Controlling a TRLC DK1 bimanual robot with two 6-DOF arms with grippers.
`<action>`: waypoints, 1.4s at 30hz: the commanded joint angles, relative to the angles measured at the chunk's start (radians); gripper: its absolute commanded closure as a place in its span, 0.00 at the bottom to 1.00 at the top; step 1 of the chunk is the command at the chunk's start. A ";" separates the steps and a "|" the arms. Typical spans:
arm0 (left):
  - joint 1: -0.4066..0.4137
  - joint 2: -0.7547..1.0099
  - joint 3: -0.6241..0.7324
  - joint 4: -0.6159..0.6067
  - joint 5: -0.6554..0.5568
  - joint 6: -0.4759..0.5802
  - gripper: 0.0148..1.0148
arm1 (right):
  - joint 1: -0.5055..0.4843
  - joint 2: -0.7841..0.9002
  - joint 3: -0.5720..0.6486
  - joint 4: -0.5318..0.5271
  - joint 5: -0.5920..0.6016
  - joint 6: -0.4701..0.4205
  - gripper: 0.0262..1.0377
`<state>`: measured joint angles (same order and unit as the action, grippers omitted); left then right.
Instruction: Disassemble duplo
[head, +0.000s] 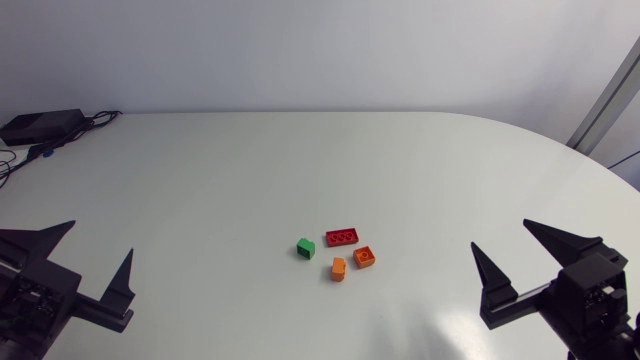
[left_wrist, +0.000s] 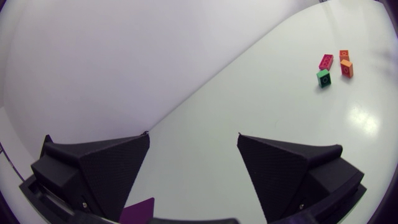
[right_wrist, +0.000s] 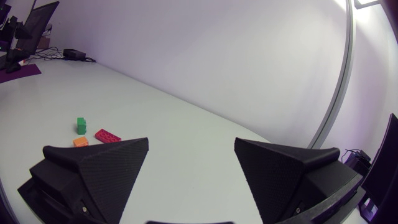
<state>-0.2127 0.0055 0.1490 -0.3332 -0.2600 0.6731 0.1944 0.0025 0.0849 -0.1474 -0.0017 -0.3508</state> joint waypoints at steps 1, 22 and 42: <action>0.032 -0.010 -0.031 0.046 0.011 0.013 0.03 | 0.023 -0.009 -0.031 -0.038 0.000 0.029 0.04; 0.061 -0.016 -0.109 0.247 0.038 -0.264 0.03 | 0.142 -0.010 -0.089 0.292 0.154 0.064 0.04; 0.200 -0.002 -0.154 0.370 0.091 -0.547 0.03 | -0.072 -0.010 -0.089 0.183 0.126 0.153 0.04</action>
<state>-0.0124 0.0063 0.0219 0.0235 -0.1776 0.1589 0.1307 0.0017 0.0368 0.0433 0.1291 -0.1955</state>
